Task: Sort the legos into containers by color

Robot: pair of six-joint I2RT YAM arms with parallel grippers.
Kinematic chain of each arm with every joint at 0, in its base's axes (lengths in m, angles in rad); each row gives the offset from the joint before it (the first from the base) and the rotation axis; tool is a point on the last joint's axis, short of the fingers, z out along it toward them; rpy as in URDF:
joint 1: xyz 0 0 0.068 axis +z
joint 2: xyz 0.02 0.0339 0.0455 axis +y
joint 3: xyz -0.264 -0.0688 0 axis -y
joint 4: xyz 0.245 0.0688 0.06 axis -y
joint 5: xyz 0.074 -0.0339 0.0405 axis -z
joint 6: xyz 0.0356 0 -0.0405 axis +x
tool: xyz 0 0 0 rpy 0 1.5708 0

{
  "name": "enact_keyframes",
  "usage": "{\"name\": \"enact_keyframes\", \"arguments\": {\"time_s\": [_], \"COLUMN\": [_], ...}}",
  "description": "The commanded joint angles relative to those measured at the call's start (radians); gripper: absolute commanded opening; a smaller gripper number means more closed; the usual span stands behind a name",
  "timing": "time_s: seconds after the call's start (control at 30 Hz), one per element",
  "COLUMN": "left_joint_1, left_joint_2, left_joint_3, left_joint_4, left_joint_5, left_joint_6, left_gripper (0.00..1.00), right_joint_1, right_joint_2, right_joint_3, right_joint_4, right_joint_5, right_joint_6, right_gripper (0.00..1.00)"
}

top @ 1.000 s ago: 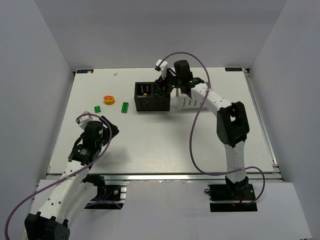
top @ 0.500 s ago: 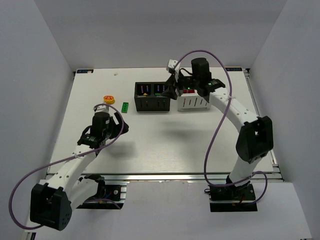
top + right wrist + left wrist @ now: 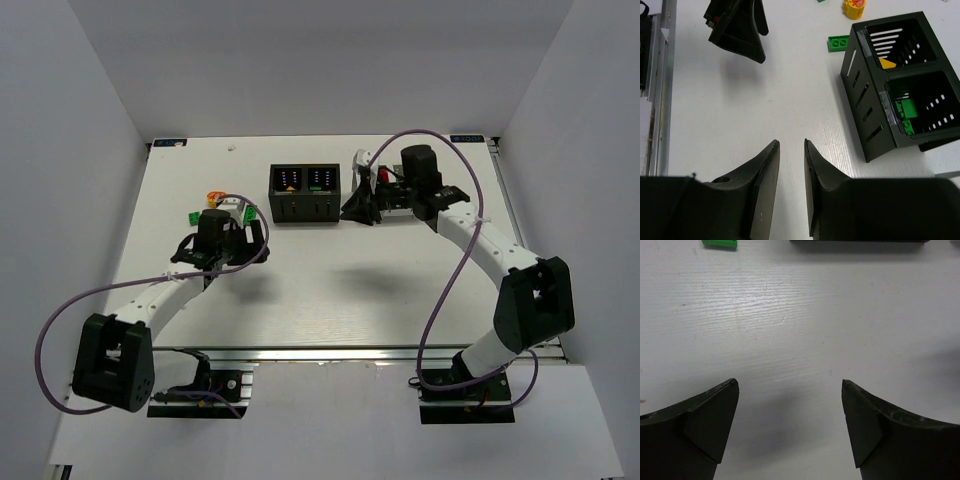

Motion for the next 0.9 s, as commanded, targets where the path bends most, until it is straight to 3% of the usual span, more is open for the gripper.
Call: {"name": "enact_keyframes", "arguments": {"time_s": [0.0, 0.53, 0.87], "left_joint_1": [0.004, 0.005, 0.037], "left_joint_2": [0.039, 0.290, 0.481], "left_joint_3": [0.038, 0.220, 0.388], "left_joint_4": [0.058, 0.106, 0.049], "left_joint_5": [0.020, -0.288, -0.270], "left_joint_6": [0.061, 0.171, 0.214], "left_gripper": [0.93, 0.91, 0.80], "right_joint_1": [-0.032, -0.138, -0.158], "right_joint_2": [-0.046, -0.049, -0.037], "right_joint_3": [-0.007, -0.034, -0.020], "right_joint_4": [0.040, 0.129, 0.138], "right_joint_5": [-0.009, -0.027, -0.026], "right_joint_6": [0.032, 0.150, 0.167], "right_gripper": [0.32, 0.32, 0.32]}}
